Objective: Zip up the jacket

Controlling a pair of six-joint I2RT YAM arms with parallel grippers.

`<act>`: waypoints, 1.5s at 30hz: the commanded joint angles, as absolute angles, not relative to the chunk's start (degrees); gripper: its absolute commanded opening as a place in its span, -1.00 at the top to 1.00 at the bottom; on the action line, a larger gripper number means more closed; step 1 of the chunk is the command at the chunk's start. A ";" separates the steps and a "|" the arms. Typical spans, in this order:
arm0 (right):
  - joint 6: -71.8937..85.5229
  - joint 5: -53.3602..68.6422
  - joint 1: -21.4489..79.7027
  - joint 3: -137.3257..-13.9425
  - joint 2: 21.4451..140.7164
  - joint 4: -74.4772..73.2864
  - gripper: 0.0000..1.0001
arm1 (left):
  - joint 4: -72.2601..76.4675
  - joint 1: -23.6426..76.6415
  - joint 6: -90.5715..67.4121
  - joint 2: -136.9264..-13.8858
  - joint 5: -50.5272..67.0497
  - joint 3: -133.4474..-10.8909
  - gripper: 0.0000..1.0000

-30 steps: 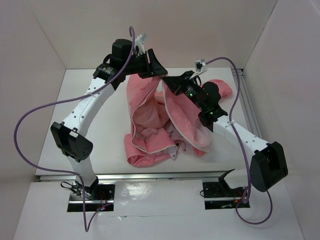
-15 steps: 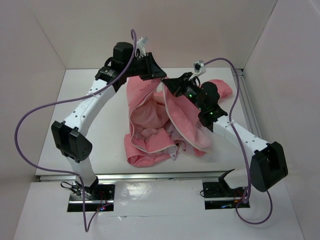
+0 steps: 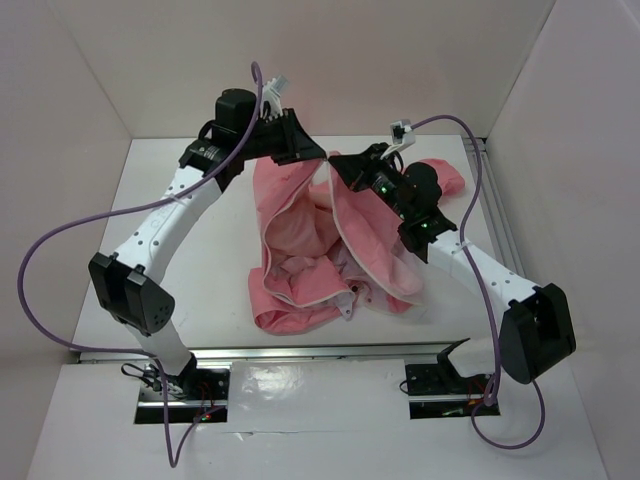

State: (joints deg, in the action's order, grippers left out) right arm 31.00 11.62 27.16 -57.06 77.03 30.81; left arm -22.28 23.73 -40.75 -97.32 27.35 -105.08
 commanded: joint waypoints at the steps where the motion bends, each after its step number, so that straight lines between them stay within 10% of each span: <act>1: 29.97 10.46 26.54 -58.27 76.29 33.31 1.00 | -20.04 23.12 -40.87 -94.22 27.86 -104.25 0.48; 10: 29.98 10.99 26.54 -58.27 76.29 33.31 1.00 | -19.51 23.12 -43.94 -90.71 25.06 -100.46 -0.06; 30: 28.39 11.51 26.54 -59.33 75.76 32.17 1.00 | -0.20 24.35 -79.60 -76.73 27.42 -72.87 -0.08; 45: 27.86 12.04 26.54 -61.00 75.23 29.62 1.00 | 8.17 25.40 -89.74 -82.70 22.59 -75.14 -0.11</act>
